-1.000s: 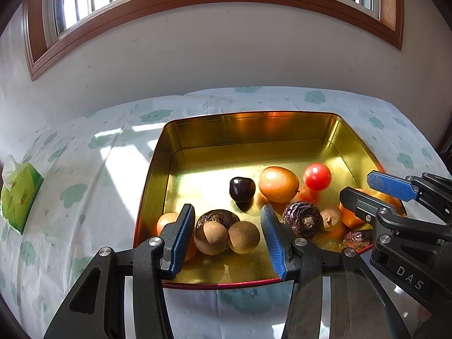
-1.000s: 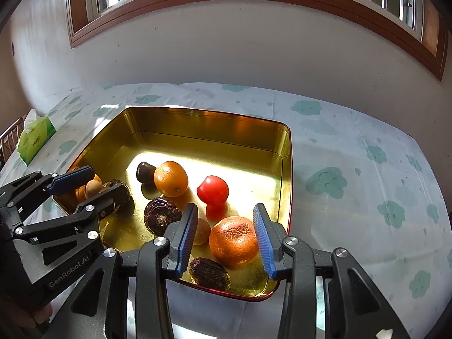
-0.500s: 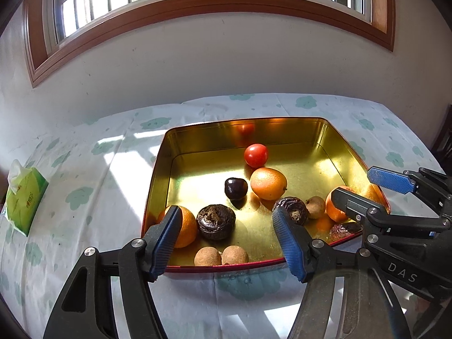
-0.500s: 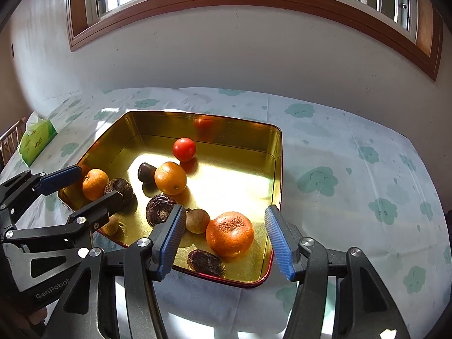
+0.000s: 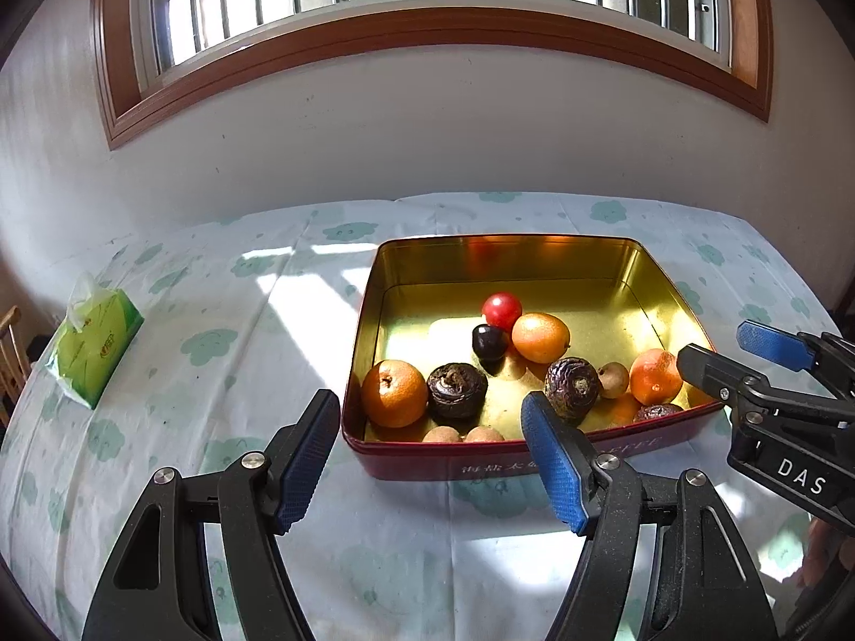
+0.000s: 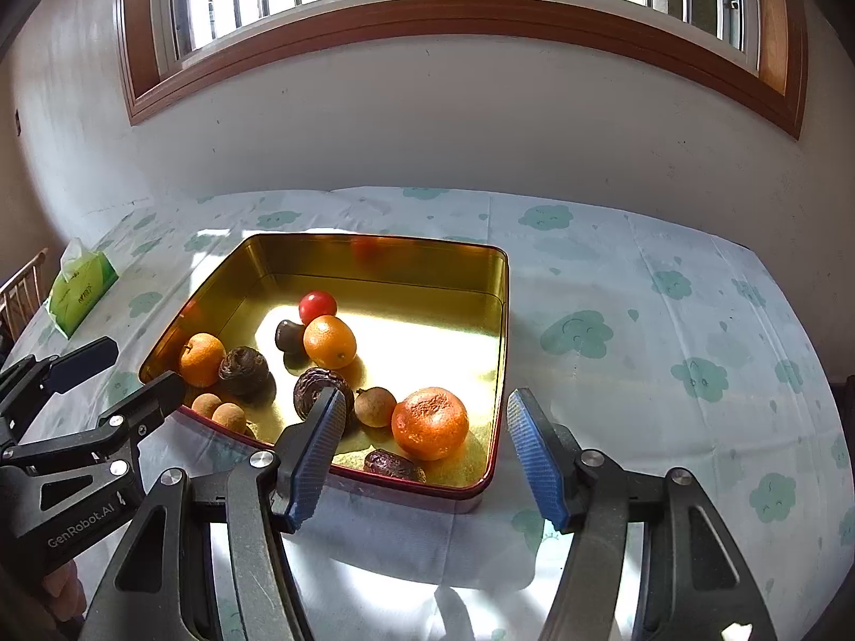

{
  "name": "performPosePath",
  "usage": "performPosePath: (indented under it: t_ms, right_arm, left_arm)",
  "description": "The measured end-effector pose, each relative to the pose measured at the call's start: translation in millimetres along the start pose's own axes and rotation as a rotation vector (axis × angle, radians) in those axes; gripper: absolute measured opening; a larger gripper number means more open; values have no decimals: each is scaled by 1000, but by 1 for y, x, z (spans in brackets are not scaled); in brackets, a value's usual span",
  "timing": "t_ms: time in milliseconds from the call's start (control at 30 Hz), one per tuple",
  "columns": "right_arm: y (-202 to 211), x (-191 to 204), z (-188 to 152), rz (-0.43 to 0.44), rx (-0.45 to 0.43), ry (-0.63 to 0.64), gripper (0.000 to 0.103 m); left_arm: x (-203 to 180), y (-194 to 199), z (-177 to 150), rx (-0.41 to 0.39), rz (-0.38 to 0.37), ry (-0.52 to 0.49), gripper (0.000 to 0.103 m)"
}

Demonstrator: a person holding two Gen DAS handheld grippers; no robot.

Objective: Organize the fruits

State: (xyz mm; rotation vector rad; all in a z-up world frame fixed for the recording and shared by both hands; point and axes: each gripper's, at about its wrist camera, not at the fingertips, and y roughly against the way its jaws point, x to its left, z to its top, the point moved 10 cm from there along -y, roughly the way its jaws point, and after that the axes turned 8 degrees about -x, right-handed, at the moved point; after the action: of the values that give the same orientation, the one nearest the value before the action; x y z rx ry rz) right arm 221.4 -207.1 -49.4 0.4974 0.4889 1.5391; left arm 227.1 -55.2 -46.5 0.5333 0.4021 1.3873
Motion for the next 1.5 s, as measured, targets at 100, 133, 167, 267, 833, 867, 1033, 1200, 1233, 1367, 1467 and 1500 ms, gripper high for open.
performPosePath:
  t_ms: [100, 133, 167, 267, 833, 867, 1033, 1200, 1233, 1367, 1467, 1500]
  right_arm:
    - [8, -1, -4, -3, 2, -13, 61]
    - [11, 0, -6, -3, 1, -17, 61]
    - [14, -1, -9, -7, 2, -20, 61]
    - [20, -1, -16, -14, 3, -29, 61]
    - [52, 10, -44, -60, -13, -32, 61]
    - [54, 11, -45, -60, -15, -32, 61]
    - [57, 17, -49, -53, -12, -26, 61]
    - [60, 22, -55, -49, -7, -24, 61]
    - [60, 22, -56, -49, -5, -23, 61]
    - [63, 24, -56, -49, -8, -21, 61]
    - [63, 24, -56, -49, -8, -21, 61]
    - [63, 24, -56, -49, -8, -20, 61]
  left_arm:
    - [5, 8, -5, -3, 15, 13, 71]
    - [7, 10, -7, 2, 21, 17, 71]
    - [8, 12, -10, 8, 25, 22, 71]
    - [10, 18, -17, 11, 31, 24, 71]
    - [14, 43, -50, 34, 74, 39, 71]
    - [16, 44, -50, 33, 78, 41, 71]
    - [18, 48, -52, 35, 78, 47, 71]
    - [15, 51, -56, 40, 71, 47, 71]
    - [15, 51, -56, 40, 71, 48, 71]
    - [16, 54, -56, 36, 70, 52, 71]
    - [16, 56, -57, 33, 70, 53, 71]
    - [17, 57, -57, 32, 70, 53, 71]
